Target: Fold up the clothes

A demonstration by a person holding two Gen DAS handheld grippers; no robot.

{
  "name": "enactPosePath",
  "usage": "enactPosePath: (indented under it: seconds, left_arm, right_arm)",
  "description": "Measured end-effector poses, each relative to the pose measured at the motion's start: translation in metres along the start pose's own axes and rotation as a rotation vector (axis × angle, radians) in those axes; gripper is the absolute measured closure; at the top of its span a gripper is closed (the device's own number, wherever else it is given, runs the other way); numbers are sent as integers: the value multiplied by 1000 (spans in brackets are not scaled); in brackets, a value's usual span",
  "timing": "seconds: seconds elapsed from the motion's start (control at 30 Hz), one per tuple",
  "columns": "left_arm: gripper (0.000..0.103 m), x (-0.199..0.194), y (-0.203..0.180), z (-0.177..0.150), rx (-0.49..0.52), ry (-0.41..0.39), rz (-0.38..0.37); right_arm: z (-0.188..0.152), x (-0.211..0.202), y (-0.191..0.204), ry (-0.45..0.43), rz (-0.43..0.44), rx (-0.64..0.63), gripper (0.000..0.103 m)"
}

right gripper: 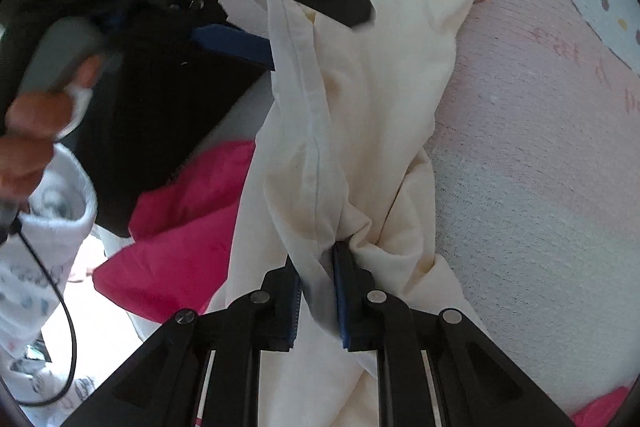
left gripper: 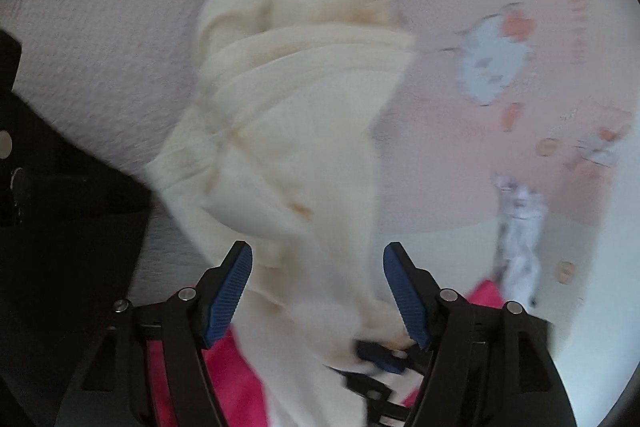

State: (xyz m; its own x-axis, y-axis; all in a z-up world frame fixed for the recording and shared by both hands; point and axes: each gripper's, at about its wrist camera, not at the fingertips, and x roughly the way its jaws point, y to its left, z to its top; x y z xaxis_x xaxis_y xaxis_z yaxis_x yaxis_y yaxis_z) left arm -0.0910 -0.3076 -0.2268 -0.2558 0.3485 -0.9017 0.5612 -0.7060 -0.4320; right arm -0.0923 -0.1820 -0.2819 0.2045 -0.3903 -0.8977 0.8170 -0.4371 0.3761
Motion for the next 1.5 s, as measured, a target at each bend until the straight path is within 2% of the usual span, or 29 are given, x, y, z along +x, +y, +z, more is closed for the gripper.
enactPosePath:
  seconds: [0.03, 0.07, 0.1, 0.13, 0.17, 0.3, 0.4, 0.53, 0.7, 0.83, 0.97, 1.07, 1.1, 1.17, 1.23, 1.27, 1.33, 1.43, 1.5]
  left_arm:
    - [40, 3, 4, 0, 1, -1, 16]
    - [53, 7, 7, 0, 1, -2, 31]
    - [62, 10, 11, 0, 2, -3, 47]
    - [77, 14, 14, 0, 3, -4, 63]
    - [81, 16, 17, -1, 7, -8, 70]
    - [83, 16, 23, -5, 27, -27, 48]
    - [83, 16, 27, -5, 17, -25, 34]
    - [83, 15, 28, -6, 18, -32, 32]
    - [83, 8, 29, -10, 5, -65, 16]
    - [93, -2, 29, -14, 23, -104, -8]
    - [94, -6, 30, -16, 12, -123, -34]
    - [94, -7, 32, -18, -9, -128, -54]
    - [94, -7, 33, -18, -16, -130, -58]
    - [95, -7, 35, -19, -28, -136, -60]
    - [95, -7, 36, -20, -48, -142, -76]
    - [96, -6, 36, -19, -59, -144, -91]
    - [96, -7, 34, -18, -74, -147, -110]
    - [97, -9, 30, -18, -88, -167, -160]
    - [98, -11, 34, -17, -109, -179, -232]
  right_arm:
    - [0, 0, 1, 1, -11, -8, 90]
    - [0, 0, 2, 2, -25, -19, 90]
    - [0, -1, 4, 2, -48, -35, 90]
    - [0, -2, 6, 2, -74, -52, 89]
    - [0, -3, 9, 3, -100, -70, 88]
    - [-4, -15, 15, 21, -243, -169, 65]
    - [-15, -32, 12, 48, -305, -237, 60]
    - [-37, -62, -21, 78, -276, -204, 46]
    - [-65, -86, -63, 73, -262, -73, 45]
    - [-83, -79, -73, 102, -278, -66, 45]
    - [-85, -57, -83, 154, -256, -66, 45]
    - [-87, -45, -87, 158, -240, -52, 45]
    - [-87, -43, -88, 155, -233, -38, 45]
    - [-88, -39, -87, 147, -224, -26, 53]
    - [-89, -41, -82, 129, -251, -48, 68]
    - [-89, -41, -81, 123, -283, -50, 72]
    - [-90, -42, -82, 124, -293, -5, 84]
    - [-91, -47, -87, 92, -280, 79, 91]
    - [-94, -49, -88, 61, -284, 115, 92]
